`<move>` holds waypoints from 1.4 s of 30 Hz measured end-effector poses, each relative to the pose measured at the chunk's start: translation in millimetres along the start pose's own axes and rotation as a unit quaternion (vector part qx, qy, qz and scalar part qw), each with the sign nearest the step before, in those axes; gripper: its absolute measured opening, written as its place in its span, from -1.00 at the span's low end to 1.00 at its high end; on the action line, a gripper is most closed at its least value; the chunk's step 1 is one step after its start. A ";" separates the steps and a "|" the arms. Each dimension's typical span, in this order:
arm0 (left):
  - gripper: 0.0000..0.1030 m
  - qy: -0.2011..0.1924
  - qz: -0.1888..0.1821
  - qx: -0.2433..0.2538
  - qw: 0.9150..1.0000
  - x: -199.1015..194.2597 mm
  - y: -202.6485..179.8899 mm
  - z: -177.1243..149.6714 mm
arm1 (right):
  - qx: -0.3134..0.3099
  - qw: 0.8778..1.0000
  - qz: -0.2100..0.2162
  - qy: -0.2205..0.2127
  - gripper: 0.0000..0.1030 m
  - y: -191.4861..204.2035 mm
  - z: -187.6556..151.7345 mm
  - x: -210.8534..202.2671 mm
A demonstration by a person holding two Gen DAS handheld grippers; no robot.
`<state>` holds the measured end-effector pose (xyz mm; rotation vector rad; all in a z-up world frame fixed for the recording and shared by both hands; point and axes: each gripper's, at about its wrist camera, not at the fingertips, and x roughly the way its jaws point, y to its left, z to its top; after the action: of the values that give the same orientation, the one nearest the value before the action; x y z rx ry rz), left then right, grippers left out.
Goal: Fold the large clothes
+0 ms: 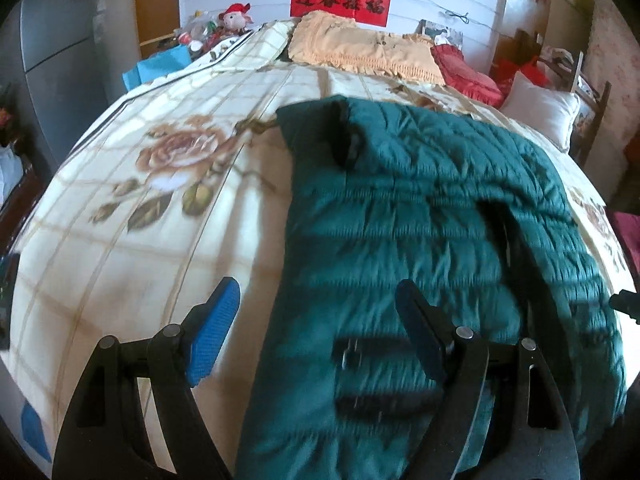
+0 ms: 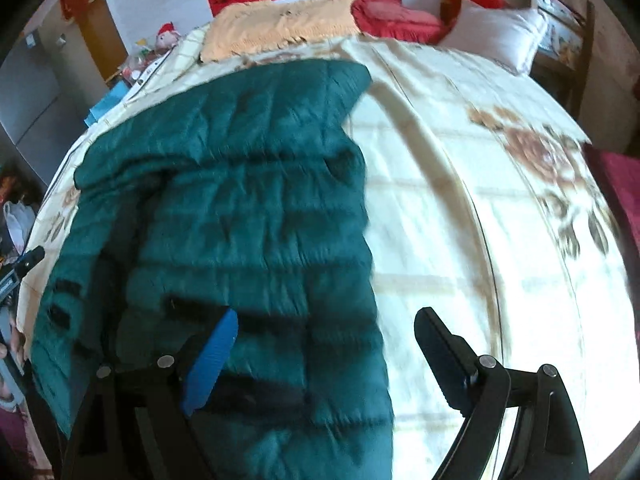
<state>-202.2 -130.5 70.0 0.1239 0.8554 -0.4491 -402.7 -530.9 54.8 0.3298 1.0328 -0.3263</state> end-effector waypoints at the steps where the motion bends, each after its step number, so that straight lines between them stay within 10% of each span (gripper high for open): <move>1: 0.56 0.004 -0.001 -0.003 1.000 -2.7 1.1 -6.7 | 0.004 1.000 0.004 0.003 0.71 -2.7 -4.1 -0.9; 42: 0.56 0.090 -0.028 -0.031 0.995 -25.7 29.1 -87.8 | -0.012 0.996 0.057 0.065 0.73 1.6 -70.0 -10.8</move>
<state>-265.8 -70.9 29.7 0.0841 1.0511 -0.4682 -461.5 -499.2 31.4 0.3912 1.1391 -0.1917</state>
